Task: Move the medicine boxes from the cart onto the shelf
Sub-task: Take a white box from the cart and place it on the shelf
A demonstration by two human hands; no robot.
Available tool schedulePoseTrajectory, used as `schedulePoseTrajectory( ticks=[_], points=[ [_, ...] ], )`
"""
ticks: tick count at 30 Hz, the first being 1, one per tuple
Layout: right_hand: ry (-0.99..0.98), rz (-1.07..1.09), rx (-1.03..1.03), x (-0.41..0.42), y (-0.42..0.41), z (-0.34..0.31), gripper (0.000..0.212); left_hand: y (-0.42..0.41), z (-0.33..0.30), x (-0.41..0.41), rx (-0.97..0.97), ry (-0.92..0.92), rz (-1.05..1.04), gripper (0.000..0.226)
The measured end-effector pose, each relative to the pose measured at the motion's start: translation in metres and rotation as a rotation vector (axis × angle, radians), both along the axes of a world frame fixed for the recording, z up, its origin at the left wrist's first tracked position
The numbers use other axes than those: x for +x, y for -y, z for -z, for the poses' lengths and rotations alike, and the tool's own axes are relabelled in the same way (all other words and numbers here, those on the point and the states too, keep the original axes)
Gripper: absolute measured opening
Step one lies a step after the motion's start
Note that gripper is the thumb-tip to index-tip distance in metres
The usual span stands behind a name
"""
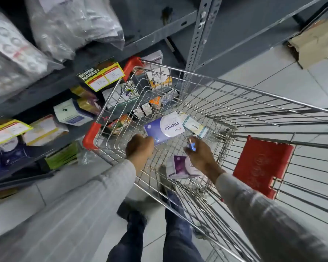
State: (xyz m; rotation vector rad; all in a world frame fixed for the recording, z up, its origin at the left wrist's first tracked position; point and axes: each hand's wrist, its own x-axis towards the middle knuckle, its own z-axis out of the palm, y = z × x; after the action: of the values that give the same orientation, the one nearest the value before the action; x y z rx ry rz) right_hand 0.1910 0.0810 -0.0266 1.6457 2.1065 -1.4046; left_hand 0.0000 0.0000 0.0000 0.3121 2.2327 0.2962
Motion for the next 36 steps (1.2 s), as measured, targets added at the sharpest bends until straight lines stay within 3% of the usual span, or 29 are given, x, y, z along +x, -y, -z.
schedulePoseTrajectory(
  ticks=[3,6,9,13,15,20,24,26,31,36],
  points=[
    [-0.032,0.085,-0.067,-0.036,-0.029,0.02,0.071,-0.007,0.031,-0.013,0.004,0.19,-0.184,0.058],
    [-0.048,0.104,-0.206,-0.063,-0.045,0.038,0.065,-0.008,0.052,-0.014,-0.01,0.403,-0.145,0.053],
    [-0.118,0.139,-0.12,-0.058,-0.044,0.044,0.054,-0.011,0.058,-0.013,0.129,0.35,-0.177,0.034],
    [-0.358,0.242,-0.104,-0.042,-0.035,0.02,0.051,-0.008,0.02,-0.018,0.38,0.281,-0.164,0.03],
    [-0.495,0.349,-0.133,-0.043,-0.03,-0.017,0.05,0.001,-0.017,-0.02,0.466,0.24,-0.123,0.026],
    [-0.709,0.386,0.064,-0.047,-0.005,-0.157,0.016,0.034,-0.139,-0.021,0.702,0.155,-0.17,0.039],
    [-0.758,0.197,0.31,-0.068,0.029,-0.28,0.012,0.073,-0.243,-0.033,0.914,0.244,-0.261,0.041],
    [-0.807,0.14,0.404,-0.086,0.054,-0.344,0.022,0.1,-0.299,-0.043,1.058,0.261,-0.279,0.037],
    [-1.027,0.019,0.394,-0.138,0.115,-0.451,0.012,0.179,-0.419,-0.08,1.279,0.178,-0.195,0.05],
    [-1.144,-0.126,0.38,-0.204,0.177,-0.52,0.02,0.256,-0.49,-0.136,1.382,0.083,-0.2,0.066]
  ],
)
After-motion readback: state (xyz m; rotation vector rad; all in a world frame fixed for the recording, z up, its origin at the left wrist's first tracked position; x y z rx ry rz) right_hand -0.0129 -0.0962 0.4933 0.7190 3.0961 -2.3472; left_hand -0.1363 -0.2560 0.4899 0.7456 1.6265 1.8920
